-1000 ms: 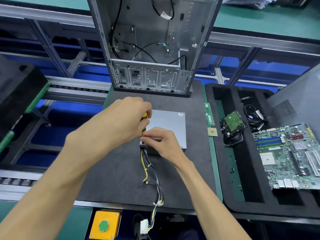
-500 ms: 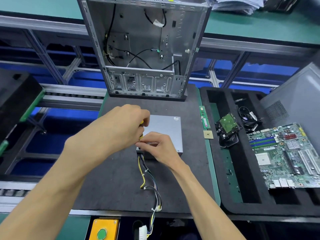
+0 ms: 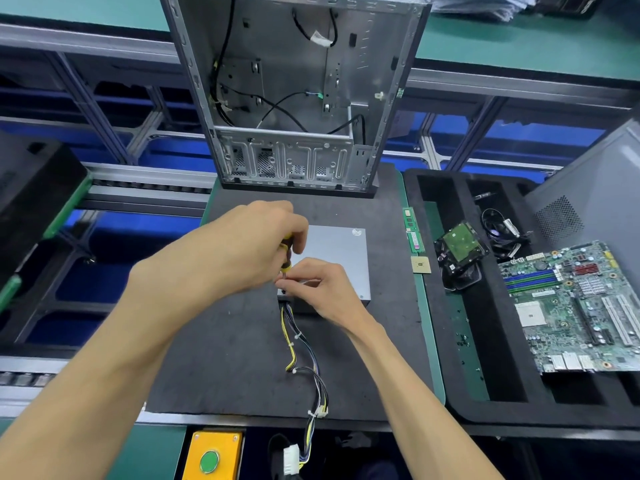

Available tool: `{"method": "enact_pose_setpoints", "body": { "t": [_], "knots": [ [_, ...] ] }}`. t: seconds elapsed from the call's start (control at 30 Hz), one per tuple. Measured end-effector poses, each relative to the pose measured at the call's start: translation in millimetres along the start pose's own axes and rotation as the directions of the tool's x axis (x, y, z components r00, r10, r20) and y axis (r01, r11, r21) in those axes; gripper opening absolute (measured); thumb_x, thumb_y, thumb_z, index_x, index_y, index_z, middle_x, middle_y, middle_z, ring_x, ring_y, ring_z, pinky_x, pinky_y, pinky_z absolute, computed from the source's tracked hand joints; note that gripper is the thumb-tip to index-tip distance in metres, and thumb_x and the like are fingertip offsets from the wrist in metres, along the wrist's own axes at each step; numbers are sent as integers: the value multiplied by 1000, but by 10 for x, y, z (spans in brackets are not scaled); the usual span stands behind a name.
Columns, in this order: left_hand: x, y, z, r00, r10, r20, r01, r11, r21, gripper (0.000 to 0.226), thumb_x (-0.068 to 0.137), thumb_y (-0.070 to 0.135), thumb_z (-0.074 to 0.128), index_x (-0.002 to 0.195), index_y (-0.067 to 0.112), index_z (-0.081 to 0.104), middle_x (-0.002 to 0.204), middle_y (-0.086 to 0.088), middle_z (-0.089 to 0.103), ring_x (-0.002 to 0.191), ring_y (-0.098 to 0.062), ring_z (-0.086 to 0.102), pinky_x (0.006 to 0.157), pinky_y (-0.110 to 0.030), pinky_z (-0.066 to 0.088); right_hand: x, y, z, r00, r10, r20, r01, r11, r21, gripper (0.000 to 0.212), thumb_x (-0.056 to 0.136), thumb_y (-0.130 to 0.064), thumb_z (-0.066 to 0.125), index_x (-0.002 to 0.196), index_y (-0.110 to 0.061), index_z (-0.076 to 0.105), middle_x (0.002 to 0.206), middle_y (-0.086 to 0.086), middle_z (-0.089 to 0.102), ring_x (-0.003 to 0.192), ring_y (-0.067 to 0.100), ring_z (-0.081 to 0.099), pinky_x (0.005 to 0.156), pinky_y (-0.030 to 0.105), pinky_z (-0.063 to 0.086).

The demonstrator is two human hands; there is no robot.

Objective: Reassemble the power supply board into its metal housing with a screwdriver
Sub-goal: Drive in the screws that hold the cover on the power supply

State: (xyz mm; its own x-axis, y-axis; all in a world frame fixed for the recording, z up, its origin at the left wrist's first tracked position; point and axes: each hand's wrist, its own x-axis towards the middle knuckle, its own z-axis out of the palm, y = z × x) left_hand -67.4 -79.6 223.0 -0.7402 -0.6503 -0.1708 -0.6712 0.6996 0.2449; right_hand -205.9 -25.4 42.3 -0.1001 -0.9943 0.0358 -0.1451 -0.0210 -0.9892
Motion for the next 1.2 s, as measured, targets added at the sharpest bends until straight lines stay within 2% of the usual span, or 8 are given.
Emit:
{"method": "enact_pose_setpoints", "body": {
  "t": [0.17,0.33,0.5,0.67,0.8,0.9,1.07,1.2],
  "knots": [
    [13,-8,78,985,-124,-117,127,992,24,30,89,48,64,99,22,54,90,-1,61,88,-29,60,77,-40,51,16,15,0,1000,9,7,-9,1000,7,18,89,-26,79,92,-43,81,99,-3,75,93,25,70,87,57,56],
    [27,-32,61,996,-41,-82,45,998,43,7,96,25,58,100,22,63,88,6,54,92,-22,55,76,-32,42,19,20,2,1000,-7,12,7,1000,-9,9,84,-38,79,91,-43,81,97,-7,76,87,16,72,86,48,59],
    [32,-53,42,1000,17,8,-17,1000,3,19,92,11,54,102,24,64,101,7,56,96,-20,56,81,-33,46,22,-2,-7,1000,3,-8,-2,993,117,16,85,-22,81,88,-38,82,93,-10,74,76,11,71,74,23,57],
    [46,-72,124,981,-155,-120,160,987,28,31,91,50,60,96,20,55,89,-2,62,87,-30,61,77,-41,52,32,21,-10,1000,30,5,-31,988,150,14,89,-13,79,96,-25,84,95,-5,74,81,15,70,78,31,60],
    [61,-76,70,996,-66,-53,68,997,31,6,95,25,59,100,24,62,96,3,61,92,-23,58,73,-32,42,37,12,-7,1000,25,4,-25,986,162,17,88,-10,80,93,-26,84,92,-5,75,78,14,70,74,28,61],
    [39,-70,41,999,8,49,-9,1000,5,19,91,10,56,98,26,62,101,7,56,93,-19,56,78,-33,45,49,30,-12,999,32,0,-32,989,142,22,88,-10,81,87,-33,83,89,-8,74,74,18,70,75,42,64],
    [26,-70,138,984,-161,-81,165,985,45,32,91,53,59,97,24,50,87,0,59,84,-30,60,73,-39,51,66,74,-32,998,57,-8,-56,993,101,7,87,-12,81,94,-14,83,89,-5,74,71,20,69,77,50,63],
    [47,-101,101,986,-149,-68,149,989,-4,12,96,32,58,98,21,58,87,2,61,86,-29,60,76,-38,51,54,60,-26,999,41,-1,-41,994,99,8,87,-13,82,94,-16,83,90,-4,74,74,15,69,69,33,62]
  ]
}}
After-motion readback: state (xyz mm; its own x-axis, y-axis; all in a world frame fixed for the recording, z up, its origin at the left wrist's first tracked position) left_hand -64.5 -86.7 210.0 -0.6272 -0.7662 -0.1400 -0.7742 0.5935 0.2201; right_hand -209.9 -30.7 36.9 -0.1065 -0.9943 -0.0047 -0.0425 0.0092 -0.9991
